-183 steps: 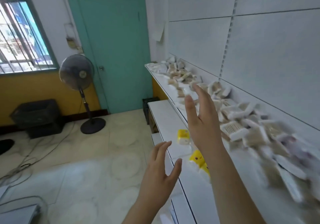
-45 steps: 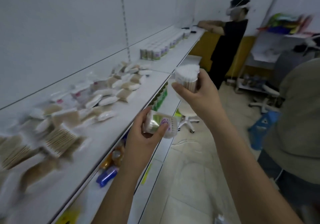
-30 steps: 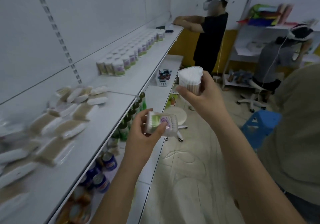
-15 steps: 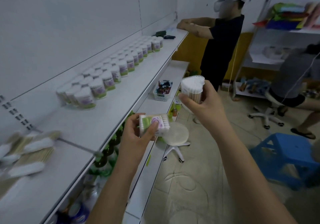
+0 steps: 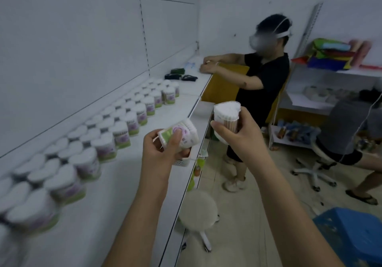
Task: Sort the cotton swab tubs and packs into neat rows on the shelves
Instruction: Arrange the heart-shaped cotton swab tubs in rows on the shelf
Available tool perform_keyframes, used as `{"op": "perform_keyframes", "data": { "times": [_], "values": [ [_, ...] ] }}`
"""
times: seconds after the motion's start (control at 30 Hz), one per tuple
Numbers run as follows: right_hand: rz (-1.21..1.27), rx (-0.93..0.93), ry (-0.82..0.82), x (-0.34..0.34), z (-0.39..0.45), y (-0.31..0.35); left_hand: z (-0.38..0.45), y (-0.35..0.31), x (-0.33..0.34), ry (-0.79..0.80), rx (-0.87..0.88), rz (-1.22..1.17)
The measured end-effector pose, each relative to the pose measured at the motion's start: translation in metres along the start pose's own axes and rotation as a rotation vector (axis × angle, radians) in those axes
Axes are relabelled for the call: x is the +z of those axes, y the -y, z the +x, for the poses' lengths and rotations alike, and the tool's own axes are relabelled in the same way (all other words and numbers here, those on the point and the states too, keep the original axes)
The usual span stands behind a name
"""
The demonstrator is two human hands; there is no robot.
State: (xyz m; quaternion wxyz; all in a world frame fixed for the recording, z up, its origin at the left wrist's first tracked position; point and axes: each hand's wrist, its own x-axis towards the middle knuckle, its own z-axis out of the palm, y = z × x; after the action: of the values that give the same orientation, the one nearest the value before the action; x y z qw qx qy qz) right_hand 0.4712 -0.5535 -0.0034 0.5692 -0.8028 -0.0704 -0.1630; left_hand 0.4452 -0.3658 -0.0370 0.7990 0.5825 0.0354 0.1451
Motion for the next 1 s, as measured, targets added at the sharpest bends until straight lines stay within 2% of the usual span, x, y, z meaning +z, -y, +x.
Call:
{"op": "perform_keyframes", "data": {
  "times": [0.17, 0.27, 0.4, 0.53, 0.6, 0.77, 0.93, 1.0],
  "values": [
    [0.062, 0.021, 0.046, 0.026, 0.068, -0.032, 0.058, 0.017, 0.015, -0.086, -0.045, -0.064],
    [0.118, 0.044, 0.122, 0.048, 0.111, -0.052, 0.089, 0.033, 0.01, -0.185, -0.054, 0.036],
    [0.135, -0.02, 0.296, 0.083, 0.167, -0.081, 0.123, 0.047, 0.005, -0.319, -0.01, 0.175],
    [0.044, -0.136, 0.506, 0.114, 0.218, -0.112, 0.149, 0.065, 0.017, -0.492, -0.014, 0.086],
    [0.049, -0.15, 0.609, 0.122, 0.239, -0.121, 0.157, 0.074, 0.025, -0.579, -0.019, 0.123],
    [0.136, -0.191, 0.743, 0.129, 0.268, -0.142, 0.174, 0.086, 0.046, -0.775, 0.024, 0.439],
    [0.145, -0.266, 0.855, 0.136, 0.283, -0.162, 0.181, 0.113, 0.048, -0.912, 0.115, 1.085],
    [0.097, -0.361, 0.885, 0.141, 0.29, -0.169, 0.183, 0.122, 0.044, -0.936, 0.109, 1.285]
  ]
}}
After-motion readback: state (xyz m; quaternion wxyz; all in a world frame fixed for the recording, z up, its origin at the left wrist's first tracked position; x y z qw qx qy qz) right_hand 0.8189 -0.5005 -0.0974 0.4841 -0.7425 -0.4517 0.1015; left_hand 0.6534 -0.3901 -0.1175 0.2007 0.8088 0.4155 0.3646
